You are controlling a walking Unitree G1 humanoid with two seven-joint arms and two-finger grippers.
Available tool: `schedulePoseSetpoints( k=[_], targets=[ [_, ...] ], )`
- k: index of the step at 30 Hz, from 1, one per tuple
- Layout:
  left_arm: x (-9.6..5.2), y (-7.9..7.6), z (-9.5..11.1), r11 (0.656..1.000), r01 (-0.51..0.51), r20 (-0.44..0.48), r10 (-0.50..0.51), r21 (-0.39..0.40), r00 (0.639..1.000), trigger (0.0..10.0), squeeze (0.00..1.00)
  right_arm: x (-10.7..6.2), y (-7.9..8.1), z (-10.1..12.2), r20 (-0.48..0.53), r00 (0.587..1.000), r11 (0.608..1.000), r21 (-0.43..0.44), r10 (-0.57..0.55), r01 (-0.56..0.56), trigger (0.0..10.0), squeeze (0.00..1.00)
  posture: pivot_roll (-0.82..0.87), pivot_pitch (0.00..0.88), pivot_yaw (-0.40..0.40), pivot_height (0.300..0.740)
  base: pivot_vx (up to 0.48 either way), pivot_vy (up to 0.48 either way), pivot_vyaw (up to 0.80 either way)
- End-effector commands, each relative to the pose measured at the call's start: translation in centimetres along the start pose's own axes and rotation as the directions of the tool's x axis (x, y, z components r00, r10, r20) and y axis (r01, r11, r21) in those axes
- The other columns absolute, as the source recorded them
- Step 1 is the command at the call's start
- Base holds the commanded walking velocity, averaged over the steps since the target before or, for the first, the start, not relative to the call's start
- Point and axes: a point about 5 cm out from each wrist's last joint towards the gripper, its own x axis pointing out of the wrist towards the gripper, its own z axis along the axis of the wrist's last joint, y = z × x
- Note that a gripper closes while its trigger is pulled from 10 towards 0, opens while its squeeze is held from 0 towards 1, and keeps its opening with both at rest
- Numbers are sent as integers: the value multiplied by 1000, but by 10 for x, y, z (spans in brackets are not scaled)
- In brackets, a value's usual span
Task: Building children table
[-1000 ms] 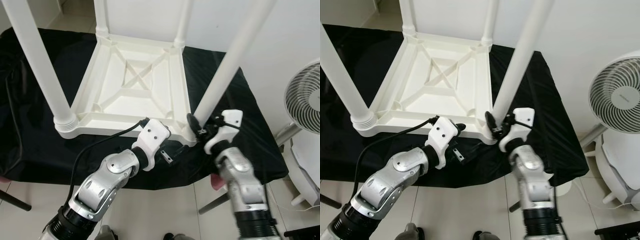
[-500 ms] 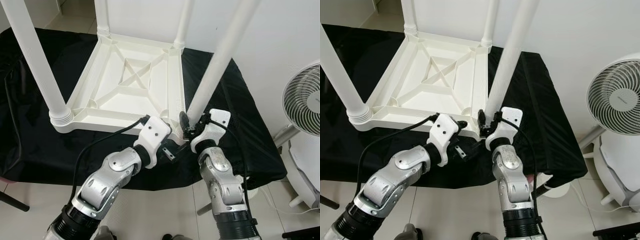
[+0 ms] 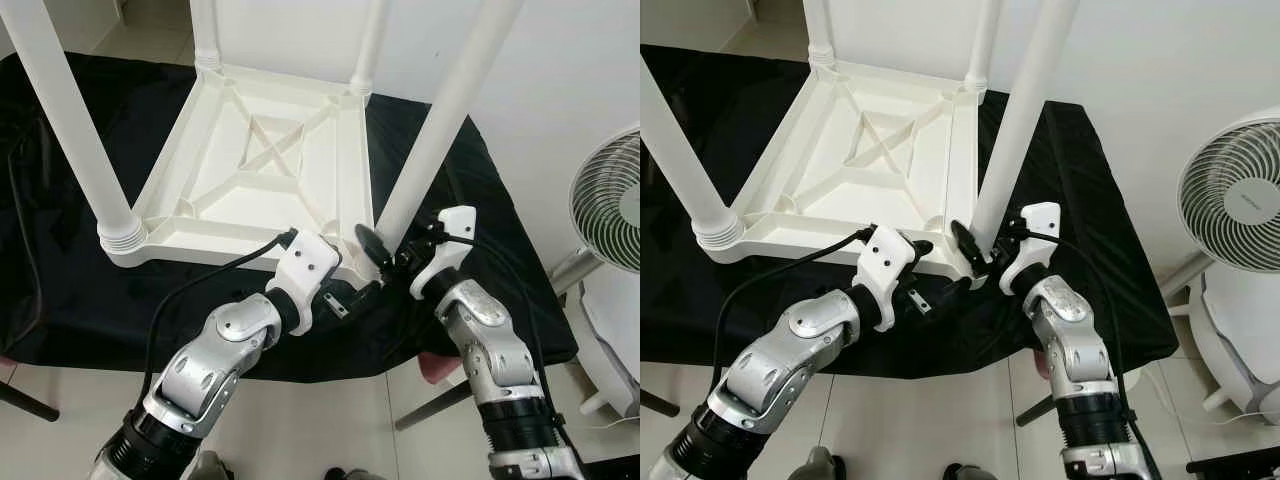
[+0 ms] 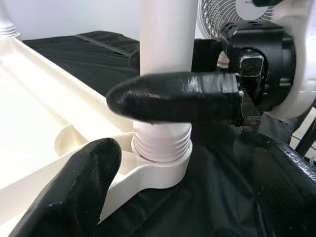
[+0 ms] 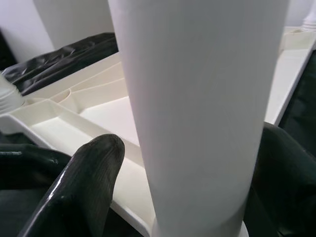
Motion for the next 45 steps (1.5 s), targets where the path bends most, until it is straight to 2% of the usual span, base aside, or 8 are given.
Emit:
schedulePoseSetpoints(
  k=[1, 7, 8, 10, 23, 25, 26, 45],
  targets=[
    [1, -5, -2, 999, 37, -7, -37, -1, 999, 10000, 0, -1, -2, -6, -23, 999, 999, -4, 43, -43, 10000, 0, 53, 96, -101, 740, 0, 0, 0],
    [0, -5, 1, 1000, 27, 1, -27, -5, 1000, 10000, 0, 6, -7, -19, -87, 988, 991, -11, 131, -132, 10000, 0, 74, 97, -107, 740, 0, 0, 0],
    [0, -5, 0, 1000, 27, -2, -27, -5, 1000, 10000, 0, 8, -9, -22, -96, 987, 991, -10, 128, -130, 4196, 0, 74, 97, -107, 740, 0, 0, 0],
    [-1, -6, -2, 1000, 30, -9, -30, -5, 1000, 10000, 0, 9, -10, -25, -105, 986, 991, 5, 131, -131, 0, 0, 74, 97, -107, 740, 0, 0, 0],
    [-14, -5, -10, 999, 53, -52, -52, 8, 997, 10000, 0, 3, -16, -38, -104, 991, 995, 65, 82, -76, 0, 0, 86, 108, -109, 740, 0, 0, 0],
    [-14, -4, -10, 999, 50, -51, -50, 4, 997, 10000, 0, 3, -18, -38, -102, 994, 998, 61, 31, -25, 2980, 0, 86, 110, -111, 740, 0, 0, 0],
    [-14, -5, -9, 999, 49, -49, -49, 1, 998, 10000, 0, 3, -18, -38, -97, 995, 998, 58, -30, 35, 10000, 0, 82, 114, -110, 740, 0, 0, 0],
    [-8, -11, -8, 998, 50, -34, -52, -35, 998, 10000, 0, 5, 20, -33, -117, 790, 790, 62, -602, 610, 10000, 0, 55, 103, -104, 740, 0, 0, 0]
  ],
)
